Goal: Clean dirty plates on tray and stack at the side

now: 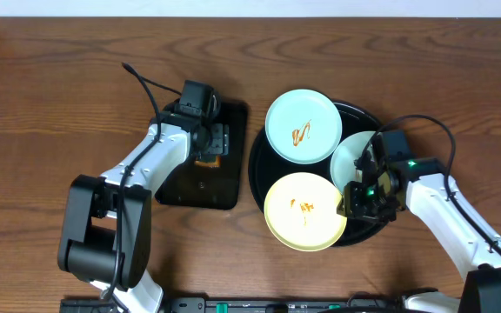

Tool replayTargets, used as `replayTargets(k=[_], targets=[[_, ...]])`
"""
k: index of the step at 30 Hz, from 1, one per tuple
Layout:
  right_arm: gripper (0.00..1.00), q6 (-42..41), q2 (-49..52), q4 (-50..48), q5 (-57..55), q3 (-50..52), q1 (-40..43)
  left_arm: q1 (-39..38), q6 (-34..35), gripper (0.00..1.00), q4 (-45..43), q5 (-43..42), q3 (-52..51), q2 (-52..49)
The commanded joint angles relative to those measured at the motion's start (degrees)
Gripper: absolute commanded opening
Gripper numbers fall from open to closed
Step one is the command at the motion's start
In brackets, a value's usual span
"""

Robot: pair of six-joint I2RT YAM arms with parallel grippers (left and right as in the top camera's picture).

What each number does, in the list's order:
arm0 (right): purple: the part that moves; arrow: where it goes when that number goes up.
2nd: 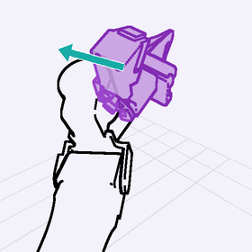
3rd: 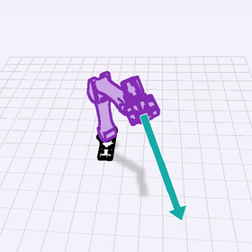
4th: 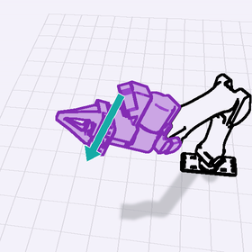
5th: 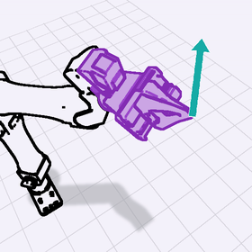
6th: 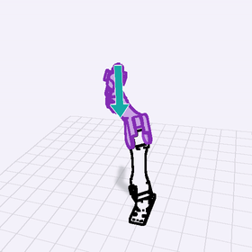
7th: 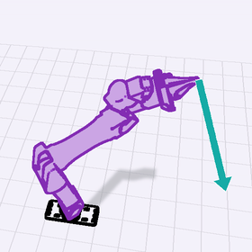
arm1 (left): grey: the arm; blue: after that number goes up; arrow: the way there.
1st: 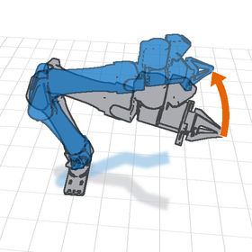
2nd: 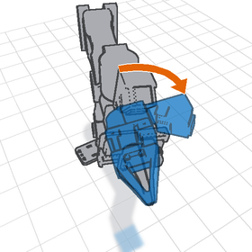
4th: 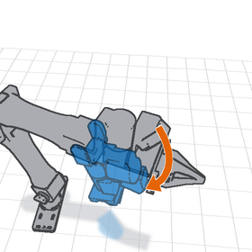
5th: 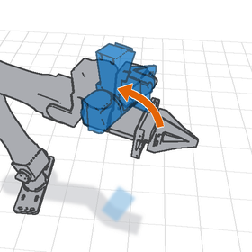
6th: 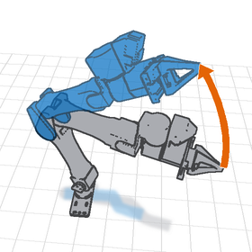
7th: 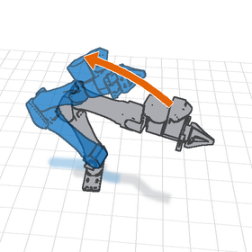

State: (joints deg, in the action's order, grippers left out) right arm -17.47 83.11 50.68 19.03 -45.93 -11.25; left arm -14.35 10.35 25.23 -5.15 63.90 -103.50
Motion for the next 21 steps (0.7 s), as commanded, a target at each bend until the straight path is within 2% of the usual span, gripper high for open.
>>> replayTargets(k=[1,2,4,14,16,18,20,21], targets=[[0.44,-1.0,0.2,-0.1,-0.1,0.5,-0.9,0.0,-0.9,0.66,-0.1,1.7,0.7,-0.8],[0.43,-1.0,0.2,-0.1,-0.2,0.5,-0.9,-0.1,-0.9,0.61,0.0,1.7,0.7,-0.9],[0.43,-1.0,0.2,-0.2,-0.1,0.5,-0.9,-0.2,-0.9,0.59,-0.1,1.7,0.3,-1.0],[0.41,-1.2,0.2,-0.1,-0.2,0.5,-0.9,-0.3,-0.6,0.55,-0.9,1.7,-0.7,-3.2],[0.42,-1.2,0.2,-0.1,-0.2,0.5,-0.9,-0.3,-0.6,0.48,-0.8,1.7,-0.7,-4.0],[0.41,-1.2,0.2,-0.1,-0.1,0.5,-0.9,-0.2,-0.6,0.34,-0.5,1.7,-0.7,-4.2],[0.41,-1.2,0.2,-0.1,-0.2,0.5,-0.9,-0.2,-0.6,0.13,-0.5,1.7,-0.7,-4.1],[0.41,-1.2,0.2,-0.1,-0.2,0.5,-0.9,-0.2,-0.6,0.08,-0.4,1.7,-0.6,-3.9]])
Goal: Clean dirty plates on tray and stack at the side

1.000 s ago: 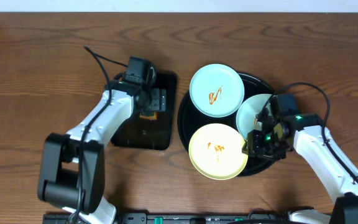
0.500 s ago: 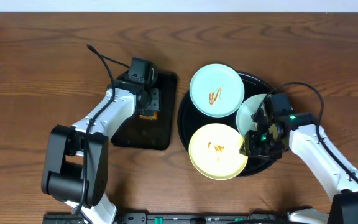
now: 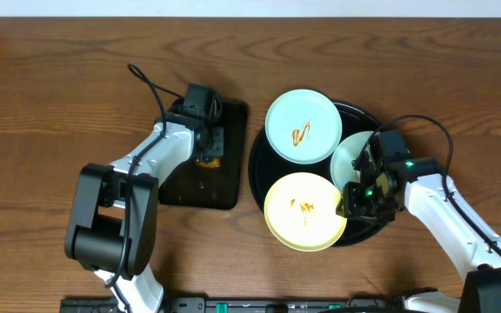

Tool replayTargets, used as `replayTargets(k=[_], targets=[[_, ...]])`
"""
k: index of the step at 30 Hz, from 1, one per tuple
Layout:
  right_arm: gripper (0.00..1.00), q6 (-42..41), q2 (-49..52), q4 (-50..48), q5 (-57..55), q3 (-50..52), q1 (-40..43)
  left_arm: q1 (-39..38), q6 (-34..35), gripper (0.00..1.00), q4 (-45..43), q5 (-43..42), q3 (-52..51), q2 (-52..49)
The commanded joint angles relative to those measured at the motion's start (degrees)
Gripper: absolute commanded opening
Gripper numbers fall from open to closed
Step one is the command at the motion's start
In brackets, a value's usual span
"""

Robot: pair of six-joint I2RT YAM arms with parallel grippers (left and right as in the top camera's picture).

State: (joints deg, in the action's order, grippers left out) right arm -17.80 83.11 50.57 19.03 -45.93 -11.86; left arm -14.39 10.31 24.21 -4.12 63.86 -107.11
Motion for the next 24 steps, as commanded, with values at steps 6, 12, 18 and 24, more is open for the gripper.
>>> replayTargets(k=[6,12,18,24], targets=[[0.41,-0.9,0.2,0.0,-0.2,0.5,-0.2,-0.1,-0.6,0.07,1.6,0.7,-0.4,4.7],[0.41,-0.9,0.2,0.0,-0.2,0.5,-0.2,-0.1,0.1,0.07,2.4,0.7,-0.4,11.0],[0.41,-0.9,0.2,0.0,-0.2,0.5,-0.2,-0.1,1.4,0.08,4.3,0.3,-1.3,9.0],[0.43,-0.9,0.2,0.0,-0.4,0.5,-0.2,-0.1,2.5,0.07,3.5,0.1,-3.7,4.9]])
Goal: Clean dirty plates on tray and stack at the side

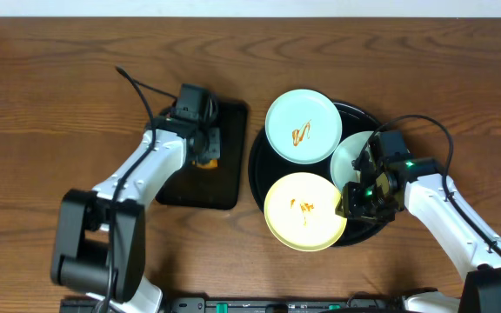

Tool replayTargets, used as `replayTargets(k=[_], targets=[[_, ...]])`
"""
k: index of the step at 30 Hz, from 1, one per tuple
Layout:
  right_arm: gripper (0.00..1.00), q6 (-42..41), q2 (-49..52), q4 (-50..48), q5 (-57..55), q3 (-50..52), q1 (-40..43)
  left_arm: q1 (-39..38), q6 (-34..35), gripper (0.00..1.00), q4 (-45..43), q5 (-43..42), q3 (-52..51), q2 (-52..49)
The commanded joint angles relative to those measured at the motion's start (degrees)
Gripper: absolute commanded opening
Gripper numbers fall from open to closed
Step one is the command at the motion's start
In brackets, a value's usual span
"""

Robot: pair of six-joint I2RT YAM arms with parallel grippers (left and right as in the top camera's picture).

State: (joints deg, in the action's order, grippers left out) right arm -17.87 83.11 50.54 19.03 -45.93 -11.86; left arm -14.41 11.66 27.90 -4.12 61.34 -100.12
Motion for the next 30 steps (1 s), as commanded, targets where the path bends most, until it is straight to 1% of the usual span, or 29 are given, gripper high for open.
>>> replayTargets(k=[1,8,9,10,11,13,20,21,22,23,30], targets=[[0.44,-0.8,0.2,0.0,-0.4,0.5,-0.2,-0.1,1.2,0.07,-0.1,0.1,-1.1,-2.8],[0.45,-0.8,0.2,0.0,-0.4,0.5,-0.2,-0.2,1.4,0.08,-0.8,0.1,-1.1,-6.0],[0.45,-0.8,0.2,0.0,-0.4,0.5,-0.2,-0.1,1.4,0.09,-0.8,0.1,-1.1,-6.2],[0.47,-0.8,0.2,0.0,-0.4,0.5,-0.2,-0.1,1.4,0.15,-0.9,0.1,-1.1,-6.2],[0.5,-0.8,0.2,0.0,-0.4,0.5,-0.2,-0.1,1.4,0.17,-0.9,0.1,-1.1,-6.1],[0.52,-0.8,0.2,0.0,-0.4,0.5,-0.2,-0.1,1.3,0.17,-0.9,0.1,-1.1,-5.7],[0.53,-0.8,0.2,-0.1,-1.0,0.5,-0.2,-0.1,1.3,0.17,-0.5,0.1,-0.7,-1.8],[0.52,-0.8,0.2,-0.1,-1.0,0.5,-0.2,-0.1,1.3,0.21,-0.5,0.1,-0.7,-1.3],[0.53,-0.8,0.2,-0.1,-1.0,0.5,-0.2,-0.1,1.3,0.21,-0.4,0.1,-0.7,-1.0],[0.52,-0.8,0.2,-0.1,-1.0,0.5,-0.2,-0.2,1.4,0.24,-0.1,0.1,-0.7,-0.8],[0.51,-0.8,0.2,0.0,-1.0,0.5,-0.2,-0.1,2.0,0.26,1.4,0.1,-1.2,-1.2]])
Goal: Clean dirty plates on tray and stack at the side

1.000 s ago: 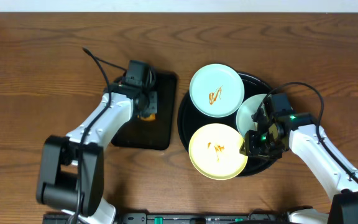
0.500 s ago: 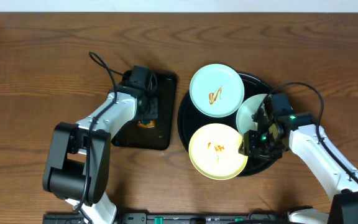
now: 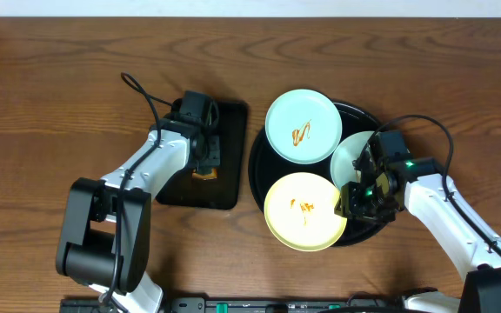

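A round black tray [image 3: 256, 165] carries three plates. The mint plate [image 3: 301, 127] at the back has an orange smear, and the yellow plate [image 3: 303, 213] at the front has small orange spots. A pale green plate [image 3: 352, 156] is partly hidden under them and my right arm. My right gripper [image 3: 352, 202] sits at the yellow plate's right rim, shut on it. My left gripper [image 3: 205, 163] hangs over the black rectangular tray [image 3: 190, 189], shut on an orange-yellow sponge [image 3: 203, 175] that peeks out at its front end.
The wooden table [image 3: 59, 104] stretches to the left and behind both trays. A black cable [image 3: 137, 87] loops off the left arm. The rectangular tray lies right beside the round tray's left rim.
My left gripper and the sponge have shifted a little toward the front of the rectangular tray, and the arm's elbow has swung. The right arm and the plates have not moved.
Throughout, my right gripper stayed at the yellow plate's right rim and the plates kept their places. My left gripper stayed over the rectangular tray with the sponge under it, turning slightly from one moment to another, and now stands a little nearer the front.
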Tool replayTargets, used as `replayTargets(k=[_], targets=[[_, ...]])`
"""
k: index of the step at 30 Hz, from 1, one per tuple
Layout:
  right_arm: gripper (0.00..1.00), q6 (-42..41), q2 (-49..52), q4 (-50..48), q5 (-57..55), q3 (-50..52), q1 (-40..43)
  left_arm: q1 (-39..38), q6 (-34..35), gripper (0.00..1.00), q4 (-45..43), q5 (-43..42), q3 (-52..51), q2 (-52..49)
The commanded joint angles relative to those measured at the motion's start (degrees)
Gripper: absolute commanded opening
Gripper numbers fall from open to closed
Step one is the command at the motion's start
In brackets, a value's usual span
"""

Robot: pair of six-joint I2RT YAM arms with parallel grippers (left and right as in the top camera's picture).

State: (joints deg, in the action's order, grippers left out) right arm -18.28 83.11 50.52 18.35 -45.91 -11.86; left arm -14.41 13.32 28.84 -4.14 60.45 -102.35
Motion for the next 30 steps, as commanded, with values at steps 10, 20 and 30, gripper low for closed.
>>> replayTargets(k=[10,20,30], targets=[[0.51,-0.4,0.2,0.0,-0.3,0.5,-0.2,-0.2,1.5,0.32,1.1,0.1,-0.3,0.8],[0.51,-0.4,0.2,0.0,-0.3,0.5,-0.2,-0.2,2.1,0.08,1.6,0.1,-0.3,0.8],[0.5,-0.4,0.2,-0.2,-2.5,0.7,-0.2,-0.1,2.4,0.07,4.4,0.1,1.9,5.7]])
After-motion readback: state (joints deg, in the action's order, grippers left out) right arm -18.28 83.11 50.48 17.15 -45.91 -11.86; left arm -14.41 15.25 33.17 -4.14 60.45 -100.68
